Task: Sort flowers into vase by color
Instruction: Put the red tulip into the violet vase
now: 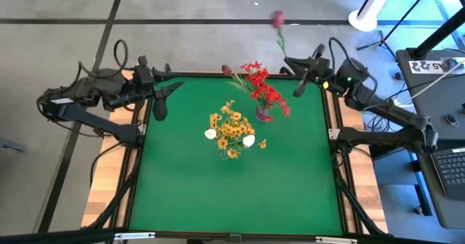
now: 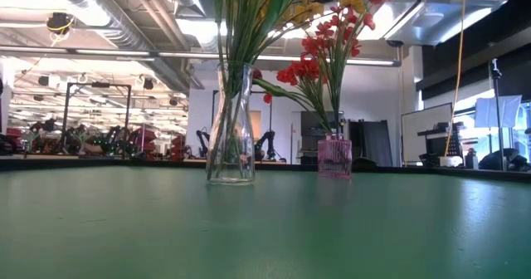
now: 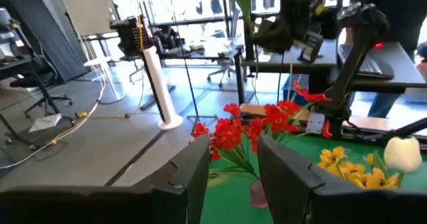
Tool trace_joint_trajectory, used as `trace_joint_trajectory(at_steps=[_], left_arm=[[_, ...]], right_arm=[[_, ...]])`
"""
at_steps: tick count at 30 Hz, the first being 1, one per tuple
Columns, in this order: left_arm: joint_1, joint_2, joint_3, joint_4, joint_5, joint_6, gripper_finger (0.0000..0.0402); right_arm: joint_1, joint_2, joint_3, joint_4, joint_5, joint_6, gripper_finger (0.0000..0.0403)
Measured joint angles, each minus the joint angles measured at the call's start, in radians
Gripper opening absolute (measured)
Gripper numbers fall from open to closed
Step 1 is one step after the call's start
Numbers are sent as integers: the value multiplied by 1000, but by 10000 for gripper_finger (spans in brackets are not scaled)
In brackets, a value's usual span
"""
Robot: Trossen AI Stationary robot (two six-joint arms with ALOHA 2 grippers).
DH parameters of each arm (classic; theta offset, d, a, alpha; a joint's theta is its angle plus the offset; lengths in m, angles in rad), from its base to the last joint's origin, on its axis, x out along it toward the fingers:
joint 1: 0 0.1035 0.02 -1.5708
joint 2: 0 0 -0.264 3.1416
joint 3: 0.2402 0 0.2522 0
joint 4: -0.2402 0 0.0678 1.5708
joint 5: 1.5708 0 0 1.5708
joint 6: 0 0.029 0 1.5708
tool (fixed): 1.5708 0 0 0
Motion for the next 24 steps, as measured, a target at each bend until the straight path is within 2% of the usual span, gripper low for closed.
trace_joint_trajectory(at_steps=[4, 11, 17, 24], left_arm=[[29, -74, -190, 164, 60, 16, 122], [103, -134, -413, 316, 185, -10, 121], [170, -143, -529, 436, 295, -29, 121], [236, -143, -633, 577, 391, -50, 121]], right_arm=[[-92, -29, -225, 269, -102, 155, 1], [-157, 0, -493, 602, -123, 320, 0], [-153, 37, -644, 814, -123, 422, 0], [-153, 128, -732, 978, -131, 499, 0]])
